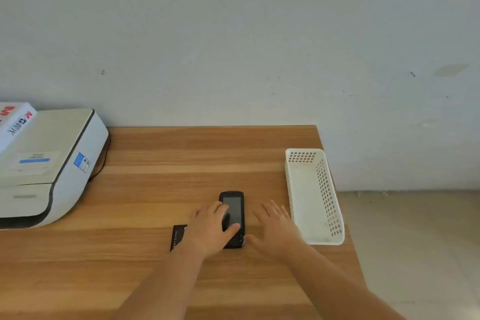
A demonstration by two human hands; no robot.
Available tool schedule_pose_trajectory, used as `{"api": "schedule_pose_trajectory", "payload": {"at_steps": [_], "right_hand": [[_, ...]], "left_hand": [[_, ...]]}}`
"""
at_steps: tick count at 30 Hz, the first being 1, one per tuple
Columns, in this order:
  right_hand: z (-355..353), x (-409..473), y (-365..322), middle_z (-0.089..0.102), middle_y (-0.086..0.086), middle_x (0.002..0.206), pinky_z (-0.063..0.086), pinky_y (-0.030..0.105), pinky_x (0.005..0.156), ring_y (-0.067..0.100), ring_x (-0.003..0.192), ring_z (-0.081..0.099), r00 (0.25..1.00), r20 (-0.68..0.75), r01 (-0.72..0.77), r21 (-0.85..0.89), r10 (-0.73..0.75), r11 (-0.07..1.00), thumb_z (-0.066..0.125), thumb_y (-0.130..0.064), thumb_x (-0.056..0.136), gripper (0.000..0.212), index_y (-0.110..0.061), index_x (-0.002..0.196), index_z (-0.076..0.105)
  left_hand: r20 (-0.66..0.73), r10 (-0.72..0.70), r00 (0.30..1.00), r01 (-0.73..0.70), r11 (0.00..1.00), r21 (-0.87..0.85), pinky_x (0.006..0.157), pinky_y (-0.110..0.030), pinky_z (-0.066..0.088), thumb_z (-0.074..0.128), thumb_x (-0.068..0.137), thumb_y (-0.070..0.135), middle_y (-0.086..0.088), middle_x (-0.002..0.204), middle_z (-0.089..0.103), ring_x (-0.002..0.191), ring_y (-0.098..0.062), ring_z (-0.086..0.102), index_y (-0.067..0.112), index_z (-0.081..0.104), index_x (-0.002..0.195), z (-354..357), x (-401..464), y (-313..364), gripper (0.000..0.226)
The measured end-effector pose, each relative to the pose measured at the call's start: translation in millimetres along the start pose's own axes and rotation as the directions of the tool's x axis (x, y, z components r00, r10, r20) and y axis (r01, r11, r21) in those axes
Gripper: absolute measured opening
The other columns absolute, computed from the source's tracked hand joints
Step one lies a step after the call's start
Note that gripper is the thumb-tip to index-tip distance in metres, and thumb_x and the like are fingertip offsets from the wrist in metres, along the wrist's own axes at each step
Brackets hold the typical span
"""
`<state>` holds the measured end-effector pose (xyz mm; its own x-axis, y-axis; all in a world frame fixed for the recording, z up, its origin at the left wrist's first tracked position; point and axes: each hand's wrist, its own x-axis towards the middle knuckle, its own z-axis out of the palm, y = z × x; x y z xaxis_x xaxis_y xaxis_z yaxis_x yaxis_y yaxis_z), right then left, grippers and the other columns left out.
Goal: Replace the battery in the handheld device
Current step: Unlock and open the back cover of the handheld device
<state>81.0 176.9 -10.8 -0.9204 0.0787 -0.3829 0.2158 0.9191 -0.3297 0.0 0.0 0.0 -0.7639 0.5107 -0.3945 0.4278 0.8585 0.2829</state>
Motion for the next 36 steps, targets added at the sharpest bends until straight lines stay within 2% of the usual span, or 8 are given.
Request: {"api": "schedule_pose_trajectory", "payload": {"at_steps": [4,10,15,19,25,36], "right_hand": [[1.1,-2.6,4.3,0.02,0.005,0.159,0.006,0.046,0.12,0.025,0.148,0.003,1.0,-0.017,0.024,-0.057,-0.025,0.998,0.048,-0.06,0.086,0.071,-0.023,0.144,0.034],[12.3,-7.6,7.7,0.024,0.006,0.157,0.004,0.04,0.12,0.025,0.148,0.005,0.998,-0.051,0.029,0.035,-0.028,0.999,0.05,-0.051,0.087,0.065,-0.02,0.142,0.035],[13.9,-8.4,10.7,0.02,0.008,0.159,0.0,0.038,0.119,0.025,0.149,0.002,0.999,-0.031,0.021,0.026,-0.02,0.999,0.049,-0.052,0.088,0.067,-0.019,0.145,0.034],[14.0,-5.9,11.2,0.018,0.008,0.16,0.0,0.039,0.119,0.024,0.149,0.001,1.0,-0.011,0.021,0.007,-0.021,1.0,0.047,-0.053,0.089,0.069,-0.019,0.146,0.032],[11.5,-6.0,14.9,0.015,0.009,0.161,-0.001,0.041,0.12,0.024,0.149,-0.001,1.0,0.023,0.007,-0.031,-0.007,0.999,0.046,-0.057,0.088,0.075,-0.02,0.15,0.027],[5.6,-10.0,19.5,0.011,0.006,0.162,-0.005,0.039,0.119,0.022,0.148,-0.006,0.999,0.029,0.031,-0.063,-0.03,0.998,0.045,-0.063,0.087,0.081,-0.021,0.152,0.021]], "left_hand": [[-0.012,-0.008,1.0,0.01,0.993,0.116,0.111,-0.042,0.029,0.041,0.094,0.06,0.0,0.152,0.033,0.138,-0.022,0.032,0.022,0.033,0.146,11.0,19.2,12.5,0.064],[-0.009,-0.072,0.997,0.072,0.978,0.194,0.096,-0.04,0.04,0.046,0.093,0.057,-0.004,0.14,0.039,0.124,-0.023,0.043,0.022,0.047,0.13,31.8,37.2,34.9,0.051],[-0.059,-0.152,0.987,0.162,0.959,0.231,0.085,-0.037,0.047,0.052,0.089,0.062,-0.007,0.148,0.03,0.118,-0.026,0.046,0.023,0.04,0.135,44.6,40.9,41.7,0.061],[-0.062,-0.223,0.973,0.231,0.954,0.194,0.079,-0.036,0.053,0.058,0.086,0.062,-0.008,0.152,0.022,0.112,-0.027,0.049,0.023,0.033,0.14,48.2,44.1,43.3,0.071],[-0.067,-0.264,0.962,0.271,0.954,0.125,0.08,-0.034,0.055,0.065,0.084,0.057,-0.01,0.153,0.019,0.113,-0.028,0.05,0.02,0.031,0.142,49.6,47.5,47.0,0.076],[-0.059,-0.286,0.956,0.286,0.958,-0.008,0.078,-0.031,0.05,0.071,0.082,0.046,-0.008,0.147,0.028,0.108,-0.027,0.051,0.018,0.037,0.135,47.4,50.9,40.0,0.069]]}}
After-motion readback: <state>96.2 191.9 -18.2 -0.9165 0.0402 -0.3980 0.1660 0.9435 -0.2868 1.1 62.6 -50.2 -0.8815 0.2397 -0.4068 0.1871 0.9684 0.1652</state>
